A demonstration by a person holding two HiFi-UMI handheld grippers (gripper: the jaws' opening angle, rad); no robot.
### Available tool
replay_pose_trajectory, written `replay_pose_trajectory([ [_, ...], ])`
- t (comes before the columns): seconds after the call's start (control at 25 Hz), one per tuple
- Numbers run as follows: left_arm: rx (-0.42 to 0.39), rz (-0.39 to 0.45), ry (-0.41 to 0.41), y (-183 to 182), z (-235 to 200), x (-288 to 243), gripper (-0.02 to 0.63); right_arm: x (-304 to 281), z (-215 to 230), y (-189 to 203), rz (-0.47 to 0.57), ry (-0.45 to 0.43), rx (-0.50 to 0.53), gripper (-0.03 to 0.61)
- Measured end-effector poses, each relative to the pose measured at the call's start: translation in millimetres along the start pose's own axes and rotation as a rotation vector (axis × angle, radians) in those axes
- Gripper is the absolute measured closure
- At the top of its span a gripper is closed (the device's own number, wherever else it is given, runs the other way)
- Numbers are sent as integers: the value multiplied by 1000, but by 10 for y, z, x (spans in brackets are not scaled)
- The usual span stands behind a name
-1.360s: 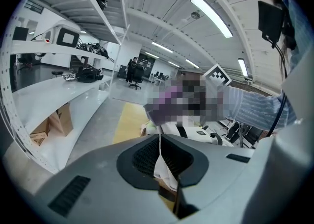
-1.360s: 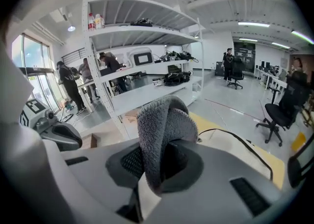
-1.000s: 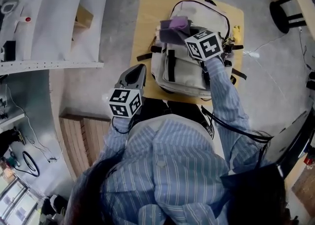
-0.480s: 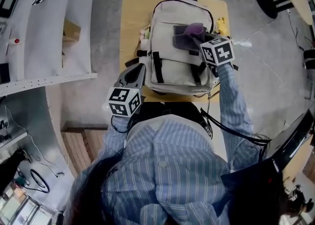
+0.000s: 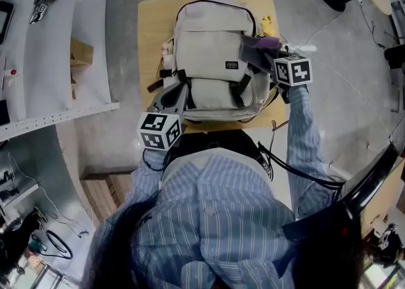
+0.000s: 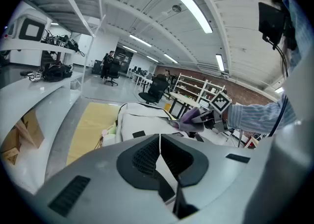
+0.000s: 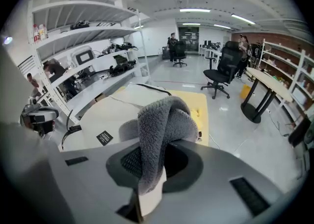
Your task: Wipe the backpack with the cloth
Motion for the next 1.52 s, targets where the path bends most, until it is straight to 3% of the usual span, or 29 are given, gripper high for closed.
replay_pose_trajectory([
  [0.4,-1,-13,5,64,169,-89,601,292,512,336,-11,96,-79,537],
  [0.64,6,-10,-10,78,151,-33,601,381,360,38,65,55,-50,537],
  [0.84,18,-4,-32,90,68,64,601,297,-47,-531,165,-9,37,537],
  [1.0,26,5,-47,84,-26,134,601,27,-578,-1056,230,-120,120,537],
  [1.28,56,7,-96,142,-311,324,601,-816,-1497,-1606,208,-303,192,537],
  [1.52,74,-7,-126,198,-572,453,601,-1385,-1944,-1719,177,-348,148,537],
])
Point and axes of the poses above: the fingertips, and each gripper's own axes: x backward along the fingers, z to its right, y out of its underside, the point moved 6 cm from there along x, backward along the fingers, and after that the axes turned 6 degrees about -y, right-handed, at the moved point
